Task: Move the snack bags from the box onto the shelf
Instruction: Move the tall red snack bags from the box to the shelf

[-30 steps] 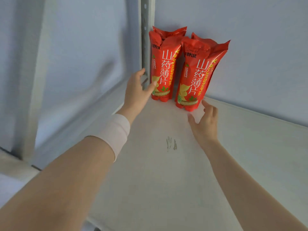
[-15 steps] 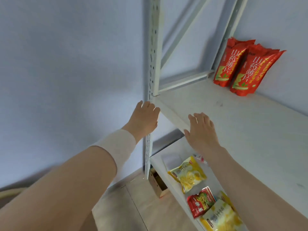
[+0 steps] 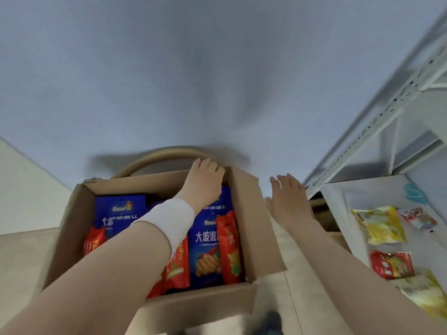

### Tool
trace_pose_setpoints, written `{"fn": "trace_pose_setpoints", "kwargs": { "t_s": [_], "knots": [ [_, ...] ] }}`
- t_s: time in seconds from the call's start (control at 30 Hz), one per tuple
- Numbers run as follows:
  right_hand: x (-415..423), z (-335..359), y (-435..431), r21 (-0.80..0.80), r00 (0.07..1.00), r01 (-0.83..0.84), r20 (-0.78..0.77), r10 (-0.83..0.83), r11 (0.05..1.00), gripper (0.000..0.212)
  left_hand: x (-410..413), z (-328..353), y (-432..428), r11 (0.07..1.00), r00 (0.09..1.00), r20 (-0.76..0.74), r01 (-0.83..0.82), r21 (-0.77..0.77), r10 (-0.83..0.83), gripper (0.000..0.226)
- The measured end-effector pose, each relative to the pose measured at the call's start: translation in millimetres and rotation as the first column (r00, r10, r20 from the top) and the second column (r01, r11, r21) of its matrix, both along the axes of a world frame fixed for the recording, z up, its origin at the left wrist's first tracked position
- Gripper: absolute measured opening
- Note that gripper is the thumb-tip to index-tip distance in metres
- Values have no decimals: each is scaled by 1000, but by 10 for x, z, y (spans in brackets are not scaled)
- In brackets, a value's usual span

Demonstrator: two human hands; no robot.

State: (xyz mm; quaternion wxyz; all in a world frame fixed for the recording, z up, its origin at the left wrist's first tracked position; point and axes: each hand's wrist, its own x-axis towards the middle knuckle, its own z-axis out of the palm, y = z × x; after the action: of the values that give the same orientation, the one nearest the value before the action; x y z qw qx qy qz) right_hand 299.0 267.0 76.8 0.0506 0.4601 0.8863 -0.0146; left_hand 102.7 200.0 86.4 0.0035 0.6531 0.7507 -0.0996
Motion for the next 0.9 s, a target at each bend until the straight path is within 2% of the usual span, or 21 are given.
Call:
{"fn": "trace_pose_setpoints", "kwargs": {
  "t_s": [0.1, 0.23, 0.43, 0.5, 0.63, 0.77, 0.83, 0.9],
  "knots": [
    [-502, -346, -676, -89, 998, -48, 24, 51, 995, 50, -554, -317, -844, 990, 987, 79, -138, -35, 141, 48],
    [-858, -735, -1314, -209, 998, -22, 55, 34, 978, 56, -1045, -748, -1664, 948, 936, 163, -296, -116, 313, 45],
    [-1106, -1183, -1790, -425, 989, 97, 144, -38, 900, 56, -1237, -1216, -2296, 827, 765, 320, -485, -285, 559, 46],
    [-1215, -1346, -1880, -511, 984, 146, 163, -71, 847, 61, -1230, -1369, -2361, 778, 676, 385, -524, -348, 628, 49],
    [-1415, -1718, -1939, -677, 963, 267, 169, -208, 686, 70, -1230, -1688, -2267, 650, 429, 495, -581, -489, 756, 58],
    [-1514, -2051, -1910, -758, 916, 364, 187, -354, 541, 75, -1274, -2022, -2009, 528, 87, 636, -648, -548, 767, 71],
    [-1541, -2162, -1912, -778, 897, 394, 211, -388, 489, 81, -1302, -2163, -1925, 514, 1, 677, -652, -558, 736, 73],
    [-1560, -2247, -1918, -790, 877, 414, 212, -431, 453, 84, -1321, -2258, -1890, 521, -30, 696, -640, -564, 717, 74]
  ]
}}
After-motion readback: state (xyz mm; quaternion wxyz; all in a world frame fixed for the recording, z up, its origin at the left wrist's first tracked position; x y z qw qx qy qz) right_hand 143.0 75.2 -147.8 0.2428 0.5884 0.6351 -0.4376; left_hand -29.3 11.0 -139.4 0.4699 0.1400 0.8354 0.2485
